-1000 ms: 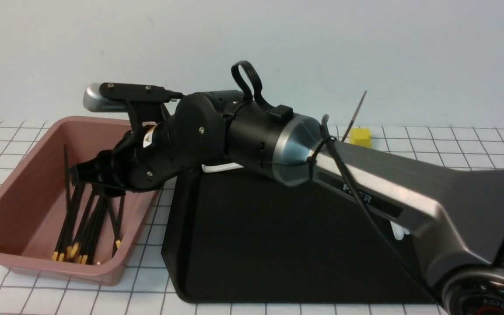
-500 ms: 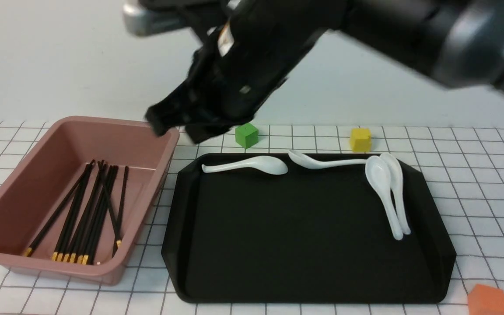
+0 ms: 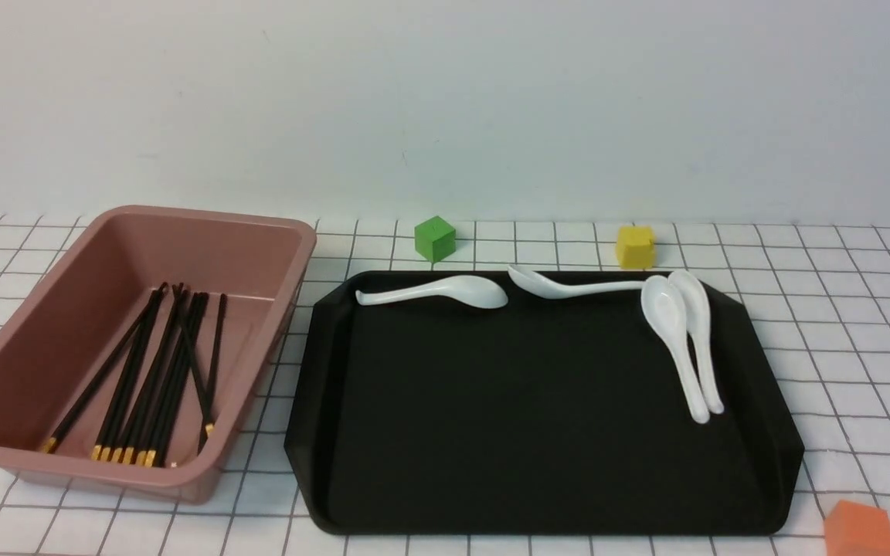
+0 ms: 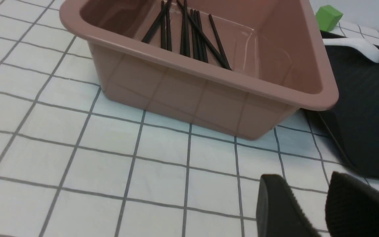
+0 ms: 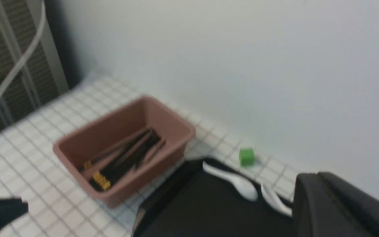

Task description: On white black tablecloth take chopsticks from black tray and put them in box.

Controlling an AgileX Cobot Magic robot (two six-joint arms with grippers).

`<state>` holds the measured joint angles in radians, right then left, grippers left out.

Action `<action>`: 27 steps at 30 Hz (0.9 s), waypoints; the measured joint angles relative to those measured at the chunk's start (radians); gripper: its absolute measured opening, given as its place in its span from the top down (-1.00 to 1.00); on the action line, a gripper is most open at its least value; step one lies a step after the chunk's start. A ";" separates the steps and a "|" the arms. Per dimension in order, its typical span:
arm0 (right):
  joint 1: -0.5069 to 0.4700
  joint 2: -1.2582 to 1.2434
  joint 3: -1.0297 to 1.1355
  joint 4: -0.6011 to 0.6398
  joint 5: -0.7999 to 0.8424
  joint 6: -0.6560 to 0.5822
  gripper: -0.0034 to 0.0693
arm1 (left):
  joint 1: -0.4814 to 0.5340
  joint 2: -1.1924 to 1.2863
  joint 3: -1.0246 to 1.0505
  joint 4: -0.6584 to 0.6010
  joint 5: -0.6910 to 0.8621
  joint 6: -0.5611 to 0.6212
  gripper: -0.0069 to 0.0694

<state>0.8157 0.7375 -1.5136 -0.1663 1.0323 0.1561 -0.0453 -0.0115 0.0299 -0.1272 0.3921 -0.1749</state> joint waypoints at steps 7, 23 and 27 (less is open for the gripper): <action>0.000 -0.454 0.757 -0.004 -0.548 0.104 0.91 | 0.000 0.000 0.000 0.000 0.000 0.000 0.19; 0.000 -0.596 1.119 -0.011 -0.816 0.129 0.90 | 0.000 0.000 0.000 0.000 0.000 0.000 0.19; 0.000 -0.596 1.119 -0.011 -0.825 0.129 0.89 | 0.000 0.000 0.000 0.000 0.000 0.000 0.19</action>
<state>0.8157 0.1411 -0.3950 -0.1777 0.2077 0.2852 -0.0453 -0.0115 0.0299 -0.1272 0.3921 -0.1749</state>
